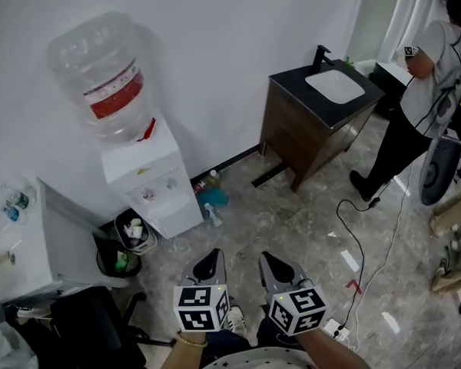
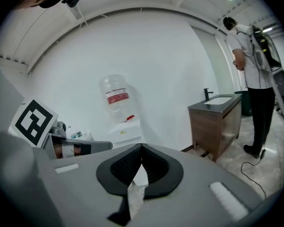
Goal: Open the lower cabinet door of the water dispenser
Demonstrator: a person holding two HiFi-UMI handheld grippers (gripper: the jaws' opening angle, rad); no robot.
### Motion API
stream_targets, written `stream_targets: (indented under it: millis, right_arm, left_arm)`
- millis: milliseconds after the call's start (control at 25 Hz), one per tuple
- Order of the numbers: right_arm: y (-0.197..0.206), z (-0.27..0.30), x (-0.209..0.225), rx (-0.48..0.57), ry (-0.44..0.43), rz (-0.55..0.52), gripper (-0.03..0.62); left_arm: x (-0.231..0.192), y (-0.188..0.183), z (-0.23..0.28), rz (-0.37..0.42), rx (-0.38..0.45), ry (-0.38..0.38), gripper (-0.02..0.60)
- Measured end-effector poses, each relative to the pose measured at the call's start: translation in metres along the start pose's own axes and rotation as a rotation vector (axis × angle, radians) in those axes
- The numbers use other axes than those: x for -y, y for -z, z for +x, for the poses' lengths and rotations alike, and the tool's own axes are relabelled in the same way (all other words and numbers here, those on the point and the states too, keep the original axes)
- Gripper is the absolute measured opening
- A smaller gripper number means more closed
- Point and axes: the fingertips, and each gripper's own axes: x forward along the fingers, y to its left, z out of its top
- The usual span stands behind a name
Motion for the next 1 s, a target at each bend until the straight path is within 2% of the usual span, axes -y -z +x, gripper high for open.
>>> stream_targets:
  millis: [200, 520, 720, 880, 920, 1000]
  right_arm:
    - [0.001, 0.057, -0.040, -0.066, -0.112, -0.044, -0.002]
    - [0.013, 0.137, -0.069, -0.181, -0.226, -0.103, -0.002]
    - [0.025, 0.206, -0.070, -0.241, -0.266, -0.156, -0.002]
    - [0.047, 0.268, -0.066, -0.295, -0.306, -0.184, 0.004]
    - [0.056, 0.283, -0.065, -0.315, -0.323, -0.187, 0.033]
    - [0.078, 0.311, -0.063, -0.351, -0.346, -0.205, 0.048]
  left_arm:
    - [-0.067, 0.004, -0.001, -0.060, -0.011, -0.117, 0.008]
    - [-0.143, 0.018, 0.014, -0.173, -0.038, -0.263, 0.008]
    - [-0.188, 0.026, 0.049, -0.248, -0.041, -0.331, 0.008]
    - [-0.224, 0.039, 0.086, -0.256, -0.056, -0.403, 0.008]
    - [-0.232, 0.046, 0.095, -0.260, -0.062, -0.420, 0.008]
    - [-0.247, 0.065, 0.113, -0.283, -0.078, -0.444, 0.008]
